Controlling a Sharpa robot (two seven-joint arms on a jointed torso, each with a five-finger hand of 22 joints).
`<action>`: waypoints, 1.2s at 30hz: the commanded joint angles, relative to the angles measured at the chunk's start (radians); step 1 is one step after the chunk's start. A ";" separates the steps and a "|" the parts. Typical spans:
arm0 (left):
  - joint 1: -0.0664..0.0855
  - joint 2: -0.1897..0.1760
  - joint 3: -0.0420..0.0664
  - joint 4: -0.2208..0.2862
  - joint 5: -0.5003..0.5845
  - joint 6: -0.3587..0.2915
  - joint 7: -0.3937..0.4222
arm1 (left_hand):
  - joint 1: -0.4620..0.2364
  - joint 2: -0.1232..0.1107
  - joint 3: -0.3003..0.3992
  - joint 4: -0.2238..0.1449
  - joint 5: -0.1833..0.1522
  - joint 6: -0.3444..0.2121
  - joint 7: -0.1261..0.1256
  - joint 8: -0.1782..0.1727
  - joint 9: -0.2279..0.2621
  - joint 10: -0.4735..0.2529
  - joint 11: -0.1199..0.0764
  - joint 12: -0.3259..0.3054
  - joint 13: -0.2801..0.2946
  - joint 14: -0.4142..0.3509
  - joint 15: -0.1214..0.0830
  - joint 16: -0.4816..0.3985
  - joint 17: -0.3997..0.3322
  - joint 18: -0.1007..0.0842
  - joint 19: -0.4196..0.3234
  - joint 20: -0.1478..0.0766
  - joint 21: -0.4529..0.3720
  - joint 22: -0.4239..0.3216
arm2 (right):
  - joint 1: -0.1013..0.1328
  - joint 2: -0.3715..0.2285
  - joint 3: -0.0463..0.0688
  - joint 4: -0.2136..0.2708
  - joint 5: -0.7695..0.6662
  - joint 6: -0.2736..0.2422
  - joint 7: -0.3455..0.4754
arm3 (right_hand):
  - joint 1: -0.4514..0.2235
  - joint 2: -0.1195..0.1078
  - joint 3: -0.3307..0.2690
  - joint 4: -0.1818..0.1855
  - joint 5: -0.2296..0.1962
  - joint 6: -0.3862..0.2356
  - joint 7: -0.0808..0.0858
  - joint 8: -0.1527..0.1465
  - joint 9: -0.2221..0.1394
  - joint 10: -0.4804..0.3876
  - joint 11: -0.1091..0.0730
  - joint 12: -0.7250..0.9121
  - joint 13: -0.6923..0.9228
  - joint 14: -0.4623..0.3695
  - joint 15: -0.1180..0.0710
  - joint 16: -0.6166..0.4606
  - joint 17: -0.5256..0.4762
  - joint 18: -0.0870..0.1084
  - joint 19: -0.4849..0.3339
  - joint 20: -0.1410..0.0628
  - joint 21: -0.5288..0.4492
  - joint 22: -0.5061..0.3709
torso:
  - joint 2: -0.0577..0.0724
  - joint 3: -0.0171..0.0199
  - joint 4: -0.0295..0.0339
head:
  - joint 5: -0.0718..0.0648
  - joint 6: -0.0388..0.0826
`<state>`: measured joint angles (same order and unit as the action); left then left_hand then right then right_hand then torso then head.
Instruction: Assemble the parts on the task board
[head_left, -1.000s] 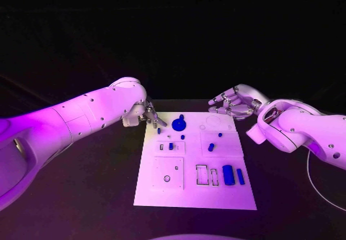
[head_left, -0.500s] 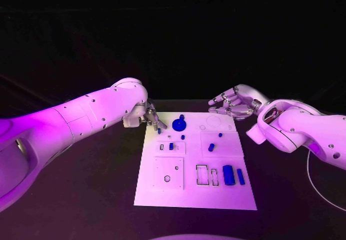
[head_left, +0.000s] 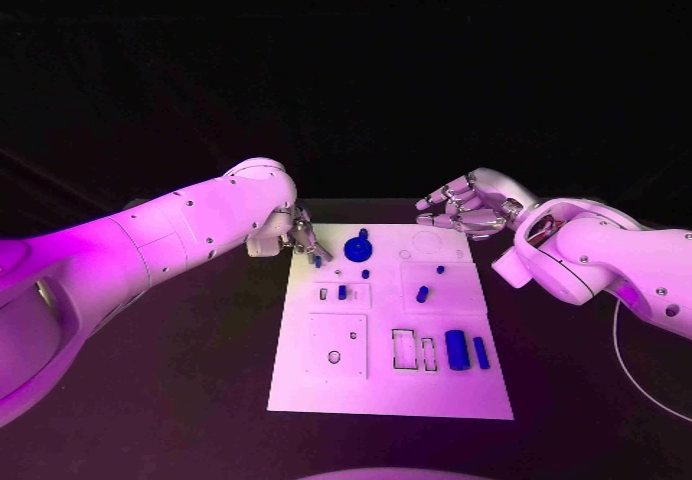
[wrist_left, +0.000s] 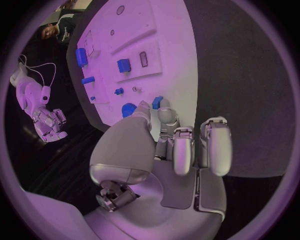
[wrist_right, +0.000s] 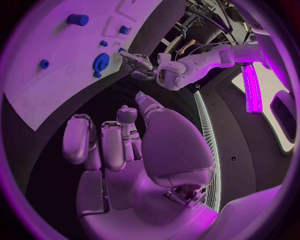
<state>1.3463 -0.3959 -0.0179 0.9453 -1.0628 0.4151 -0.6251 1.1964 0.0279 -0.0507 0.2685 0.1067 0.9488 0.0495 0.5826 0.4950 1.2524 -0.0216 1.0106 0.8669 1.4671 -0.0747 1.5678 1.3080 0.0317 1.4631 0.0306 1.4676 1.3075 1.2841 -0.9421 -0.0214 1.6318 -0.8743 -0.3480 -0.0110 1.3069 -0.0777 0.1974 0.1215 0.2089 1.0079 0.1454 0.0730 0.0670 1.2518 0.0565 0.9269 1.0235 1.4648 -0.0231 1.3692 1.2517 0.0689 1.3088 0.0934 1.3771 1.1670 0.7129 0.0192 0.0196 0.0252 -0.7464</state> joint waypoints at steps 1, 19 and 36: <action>-0.001 0.004 0.000 0.000 0.005 0.016 0.001 | 0.021 0.005 0.003 -0.010 0.003 0.005 -0.001 -0.002 -0.002 0.004 -0.001 0.005 -0.003 0.104 -0.008 0.003 0.263 -0.004 0.064 -0.004 0.004 0.167 | -0.001 0.001 0.000 0.000 -0.003 0.013 0.005 | 0.000 0.007 -0.005 -0.001 0.003 0.001 -0.003 -0.001 0.001 -0.007 -0.004 -0.005 -0.001 0.039 0.002 -0.004 -0.001 0.019 -0.003 -0.003 -0.006 -0.001 | 0.001 -0.0002 -0.0003 | 0.000 -0.002; -0.003 -0.005 0.000 0.013 0.036 -0.063 0.023 | 0.206 0.040 0.322 -0.163 0.013 -0.030 0.002 -0.003 -0.002 -0.008 -0.004 -0.031 -0.036 0.104 -0.009 0.003 0.263 -0.002 0.061 -0.008 -0.005 0.164 | -0.001 0.004 0.000 -0.002 -0.002 0.016 0.004 | 0.001 0.009 -0.007 -0.001 0.006 0.002 -0.003 -0.001 0.001 -0.006 -0.004 -0.003 0.000 0.039 0.002 -0.005 -0.001 0.020 -0.003 -0.003 -0.006 -0.002 | -0.001 0.0008 -0.0001 | 0.000 -0.009; -0.011 -0.175 -0.002 0.270 0.157 -0.230 0.022 | 0.037 -0.083 0.662 -0.225 0.008 -0.037 -0.005 0.057 0.040 0.025 -0.008 0.003 -0.015 0.104 -0.013 0.003 0.263 -0.006 0.070 -0.010 0.010 0.184 | -0.002 0.003 -0.002 -0.006 -0.001 0.031 -0.003 | 0.001 0.009 -0.008 0.000 0.008 0.002 -0.003 -0.001 0.001 -0.005 -0.004 -0.001 0.001 0.039 0.002 -0.006 -0.003 0.020 -0.004 -0.003 -0.007 -0.003 | -0.003 0.0024 0.0028 | -0.001 -0.010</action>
<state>1.3403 -0.5629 -0.0189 1.1934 -0.9508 0.2609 -0.6168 1.2414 -0.0585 0.4692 0.1822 0.1150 0.9158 0.0496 0.6370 0.5338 1.2725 -0.0307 1.0084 0.8517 1.4638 -0.0856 1.5678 1.3076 0.0316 1.4632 0.0232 1.4745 1.3073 1.2832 -0.9392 -0.0227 1.6261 -0.8740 -0.3364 -0.0128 1.3069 -0.0777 0.1975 0.1214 0.2129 1.0078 0.1454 0.0730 0.0670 1.2518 0.0566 0.9269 1.0236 1.4648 -0.0231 1.3692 1.2496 0.0688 1.3088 0.0934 1.3731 1.1649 0.7102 0.0221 0.0221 0.0232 -0.7550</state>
